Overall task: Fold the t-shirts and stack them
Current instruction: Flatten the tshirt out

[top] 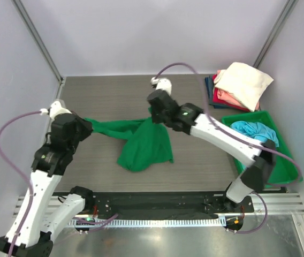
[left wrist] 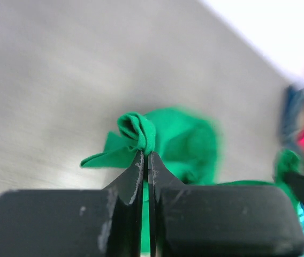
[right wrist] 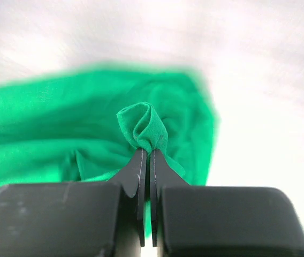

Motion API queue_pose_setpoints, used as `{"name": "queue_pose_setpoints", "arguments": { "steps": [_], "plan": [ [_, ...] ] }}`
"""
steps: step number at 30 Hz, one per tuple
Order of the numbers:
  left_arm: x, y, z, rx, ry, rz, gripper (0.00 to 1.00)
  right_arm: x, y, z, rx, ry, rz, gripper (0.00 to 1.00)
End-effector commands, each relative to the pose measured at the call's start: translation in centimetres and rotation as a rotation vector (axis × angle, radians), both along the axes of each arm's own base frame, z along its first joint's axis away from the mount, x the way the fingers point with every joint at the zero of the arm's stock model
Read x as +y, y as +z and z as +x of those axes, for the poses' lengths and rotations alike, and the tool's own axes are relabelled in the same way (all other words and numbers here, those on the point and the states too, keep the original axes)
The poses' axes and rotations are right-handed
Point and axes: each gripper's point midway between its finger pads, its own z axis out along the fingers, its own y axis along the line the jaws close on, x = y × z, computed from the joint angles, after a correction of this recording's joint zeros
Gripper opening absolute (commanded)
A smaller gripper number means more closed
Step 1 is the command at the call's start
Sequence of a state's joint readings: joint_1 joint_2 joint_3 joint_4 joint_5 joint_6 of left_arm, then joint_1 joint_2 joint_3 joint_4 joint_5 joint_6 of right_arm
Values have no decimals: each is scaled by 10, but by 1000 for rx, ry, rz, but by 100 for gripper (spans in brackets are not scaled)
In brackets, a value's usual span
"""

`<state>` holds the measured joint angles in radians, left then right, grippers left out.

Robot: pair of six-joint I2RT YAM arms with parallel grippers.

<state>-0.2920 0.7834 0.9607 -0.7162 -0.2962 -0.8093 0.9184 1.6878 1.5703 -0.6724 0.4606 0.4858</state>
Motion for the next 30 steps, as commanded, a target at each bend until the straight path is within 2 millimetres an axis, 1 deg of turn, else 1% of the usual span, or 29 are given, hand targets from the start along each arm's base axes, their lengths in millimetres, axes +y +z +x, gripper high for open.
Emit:
{"name": "queue_pose_setpoints", "arguments": {
  "steps": [1, 2, 3, 5, 6, 7, 8, 9, 10, 11, 12, 13, 14, 15, 16, 17, 18, 19, 20, 21, 22, 23, 24, 25, 26, 27, 28, 29, 30],
  "plan": [
    [33, 44, -21, -30, 71, 124, 0, -36, 119, -9, -212, -34, 158, 1],
    [37, 68, -28, -62, 80, 129, 0, -38, 134, -15, -228, -21, 194, 1],
    [41, 78, -33, -78, 78, 150, 0, -51, 161, -26, -270, -14, 252, 1],
    [51, 103, -43, -124, 101, 175, 0, -61, 190, -39, -331, 26, 316, 1],
    [57, 130, -52, -192, 108, 183, 0, -69, 207, -55, -364, 77, 366, 1],
    [61, 142, -58, -223, 114, 194, 1, -73, 222, -63, -407, 105, 403, 1],
    [65, 154, -63, -253, 126, 202, 2, -79, 227, -68, -439, 137, 393, 1],
    [68, 166, -68, -285, 128, 209, 2, -81, 226, -75, -446, 164, 398, 1],
    [72, 186, -76, -332, 127, 225, 2, -92, 243, -89, -489, 198, 442, 1],
    [73, 198, -81, -365, 120, 227, 2, -96, 243, -95, -498, 220, 440, 1],
    [74, 207, -84, -385, 112, 237, 2, -100, 248, -102, -517, 240, 457, 1],
    [76, 224, -91, -428, 110, 250, 2, -103, 256, -109, -540, 266, 485, 1],
    [78, 233, -95, -453, 108, 256, 2, -113, 263, -119, -568, 274, 513, 1],
    [79, 240, -97, -471, 105, 267, 2, -117, 267, -124, -587, 287, 523, 1],
    [81, 255, -103, -510, 111, 265, 2, -117, 275, -130, -611, 314, 549, 1],
    [82, 263, -104, -536, 108, 287, 2, -125, 283, -138, -643, 328, 570, 1],
    [80, 271, -106, -559, 92, 294, 2, -125, 283, -141, -659, 350, 563, 1],
    [77, 283, -102, -591, 78, 300, 3, -127, 289, -141, -681, 347, 575, 1],
    [76, 288, -99, -597, 67, 323, 4, -134, 291, -133, -693, 282, 568, 1],
    [70, 294, -95, -607, 36, 331, 4, -134, 292, -127, -698, 258, 553, 1],
    [66, 294, -85, -588, 20, 346, 4, -134, 291, -120, -692, 229, 534, 1],
    [62, 301, -70, -568, 15, 364, 4, -135, 289, -99, -681, 123, 486, 1],
    [59, 300, -57, -537, 8, 379, 3, -134, 280, -88, -651, 74, 444, 1],
    [58, 296, -48, -490, 0, 398, 3, -139, 272, -73, -630, -14, 398, 1],
    [54, 295, -22, -441, 8, 417, 3, -161, 275, -55, -631, -201, 350, 1],
    [53, 291, -9, -405, 16, 426, 3, -157, 235, -28, -531, -271, 194, 1],
    [51, 281, 5, -352, 8, 447, 3, -157, 220, -10, -462, -350, 224, 1],
    [46, 271, 24, -306, -1, 464, 3, -200, 209, 22, -422, -504, 209, 1],
    [40, 250, 62, -223, -13, 491, 4, -184, 169, 46, -290, -451, 221, 1]
  ]
}}
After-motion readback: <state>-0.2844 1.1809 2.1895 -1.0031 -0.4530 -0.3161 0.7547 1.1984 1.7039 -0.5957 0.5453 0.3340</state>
